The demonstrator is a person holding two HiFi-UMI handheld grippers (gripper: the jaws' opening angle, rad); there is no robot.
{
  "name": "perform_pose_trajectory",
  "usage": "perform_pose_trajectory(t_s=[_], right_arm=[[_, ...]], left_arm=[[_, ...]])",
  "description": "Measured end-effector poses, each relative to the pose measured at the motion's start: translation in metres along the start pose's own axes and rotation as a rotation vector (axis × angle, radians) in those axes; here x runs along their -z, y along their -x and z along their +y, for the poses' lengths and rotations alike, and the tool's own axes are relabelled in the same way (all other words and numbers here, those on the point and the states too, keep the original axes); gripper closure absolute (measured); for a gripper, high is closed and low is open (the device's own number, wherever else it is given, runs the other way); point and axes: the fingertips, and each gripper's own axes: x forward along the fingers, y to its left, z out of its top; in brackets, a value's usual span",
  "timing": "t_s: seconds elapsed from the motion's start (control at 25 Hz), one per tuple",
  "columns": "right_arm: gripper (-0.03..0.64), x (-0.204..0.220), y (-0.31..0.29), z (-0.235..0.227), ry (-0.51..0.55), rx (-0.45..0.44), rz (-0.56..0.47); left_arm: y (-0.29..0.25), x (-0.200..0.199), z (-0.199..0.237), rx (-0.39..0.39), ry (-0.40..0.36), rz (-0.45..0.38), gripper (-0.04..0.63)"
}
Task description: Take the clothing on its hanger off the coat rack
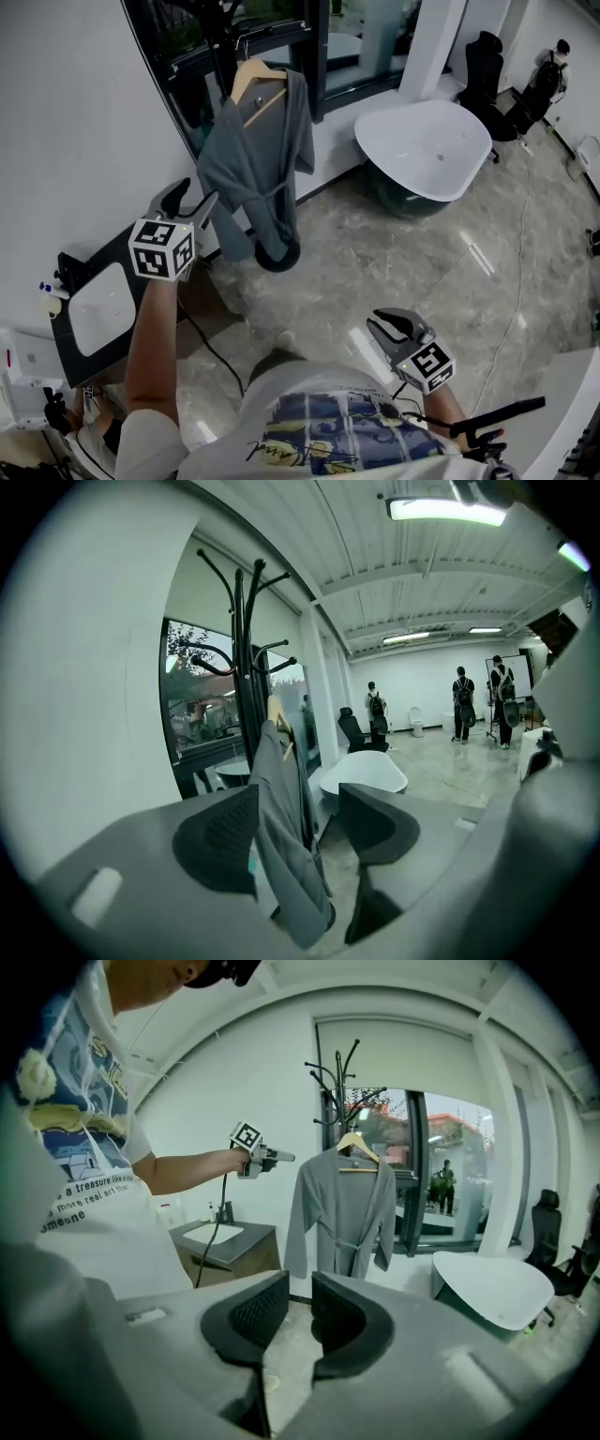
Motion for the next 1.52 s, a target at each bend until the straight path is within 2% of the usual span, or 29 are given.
perform_pose_trajectory(t_s=[0.16,0.28,0.4,0.52,0.64,0.72,1.04,1.28,1.52], right_arm=[[0.540,-0.012,-0.021,-0.014,-0.055,0.056,-0.020],[0.540,-0.025,-0.035,-0.019,-0.076,0.089,-0.034],[0.540,-0.020,-0.045,-0.020,-0.118,0.129,-0.026],[0.540,-0.015,-0.048,-0.021,-0.148,0.176,-0.019],[0.540,-0.011,-0.045,-0.023,-0.169,0.220,-0.025],[0.540,-0.009,-0.042,-0.023,-0.179,0.241,-0.032],[0.541,-0.001,-0.038,-0.017,-0.173,0.259,-0.005],[0.541,0.005,-0.028,-0.019,-0.176,0.269,-0.009],[0.541,0.013,-0.011,-0.021,-0.170,0.258,-0.019]], left_arm=[[-0.059,-0.024,0.041,0.040,-0.015,0.032,0.277],[-0.099,-0.029,0.053,0.097,-0.018,0.088,0.262],[-0.130,-0.023,0.057,0.154,-0.026,0.145,0.271],[-0.147,-0.013,0.054,0.229,-0.013,0.185,0.383],[-0.149,-0.005,0.047,0.298,-0.019,0.191,0.561],[-0.149,-0.003,0.044,0.329,-0.010,0.177,0.576],[-0.142,-0.008,0.042,0.323,0.028,0.153,0.591],[-0.139,-0.022,0.037,0.312,0.004,0.132,0.591],[-0.136,-0.043,0.020,0.333,-0.015,0.122,0.591]])
